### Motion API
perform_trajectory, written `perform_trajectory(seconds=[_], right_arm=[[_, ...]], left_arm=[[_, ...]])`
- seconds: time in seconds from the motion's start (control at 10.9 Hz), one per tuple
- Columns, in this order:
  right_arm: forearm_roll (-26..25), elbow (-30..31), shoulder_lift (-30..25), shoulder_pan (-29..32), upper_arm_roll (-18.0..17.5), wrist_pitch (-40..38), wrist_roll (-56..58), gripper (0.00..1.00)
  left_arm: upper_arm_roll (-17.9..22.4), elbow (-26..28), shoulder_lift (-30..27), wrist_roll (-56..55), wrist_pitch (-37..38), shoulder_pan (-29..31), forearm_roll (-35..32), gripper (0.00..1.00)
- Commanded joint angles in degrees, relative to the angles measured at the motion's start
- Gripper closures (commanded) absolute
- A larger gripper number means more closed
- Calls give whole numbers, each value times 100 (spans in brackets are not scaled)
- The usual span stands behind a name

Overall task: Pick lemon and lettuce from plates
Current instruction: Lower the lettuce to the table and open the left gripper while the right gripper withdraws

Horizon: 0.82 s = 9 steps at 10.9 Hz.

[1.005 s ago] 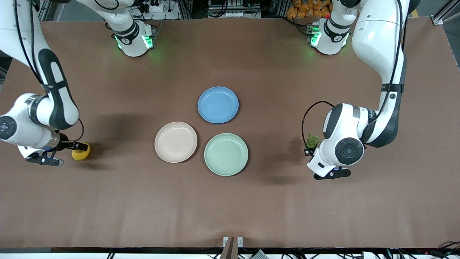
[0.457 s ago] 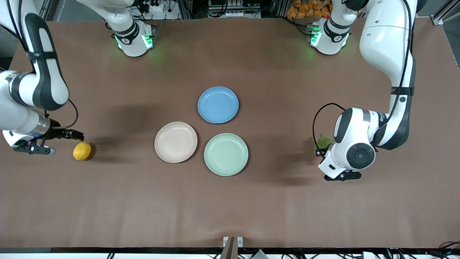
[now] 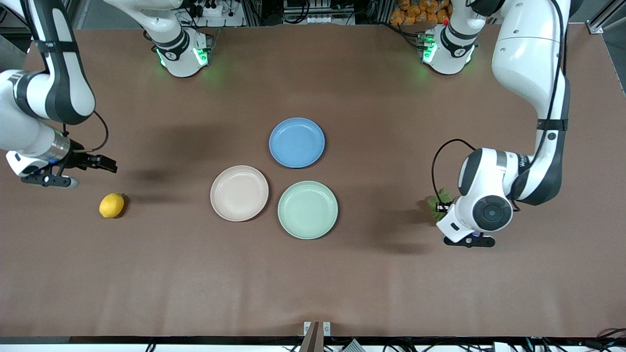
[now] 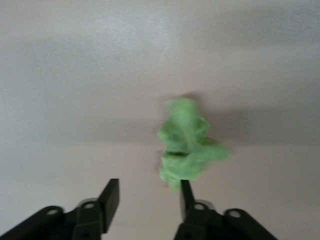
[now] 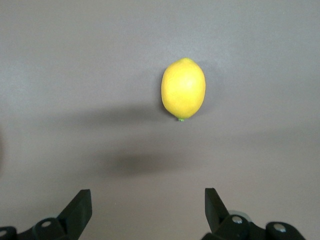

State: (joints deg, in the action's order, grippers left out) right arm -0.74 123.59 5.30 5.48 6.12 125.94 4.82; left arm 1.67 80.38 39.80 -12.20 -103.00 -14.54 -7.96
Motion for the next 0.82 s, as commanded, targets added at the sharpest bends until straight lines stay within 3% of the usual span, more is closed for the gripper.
perform_trajectory(seconds=[0.0, 0.46, 0.73], right_arm=[[-58, 508, -678, 85, -32, 97, 54, 0], [-66, 475, -1004, 120, 21, 10, 37, 0], [-58, -52, -1039, 138, 12, -866, -25, 0]], left_arm=[[-35, -14, -69, 183, 69, 91, -144, 0], [-43, -58, -174, 174, 69, 152, -101, 0], [-52, -75, -262, 218, 69, 249, -4, 0]])
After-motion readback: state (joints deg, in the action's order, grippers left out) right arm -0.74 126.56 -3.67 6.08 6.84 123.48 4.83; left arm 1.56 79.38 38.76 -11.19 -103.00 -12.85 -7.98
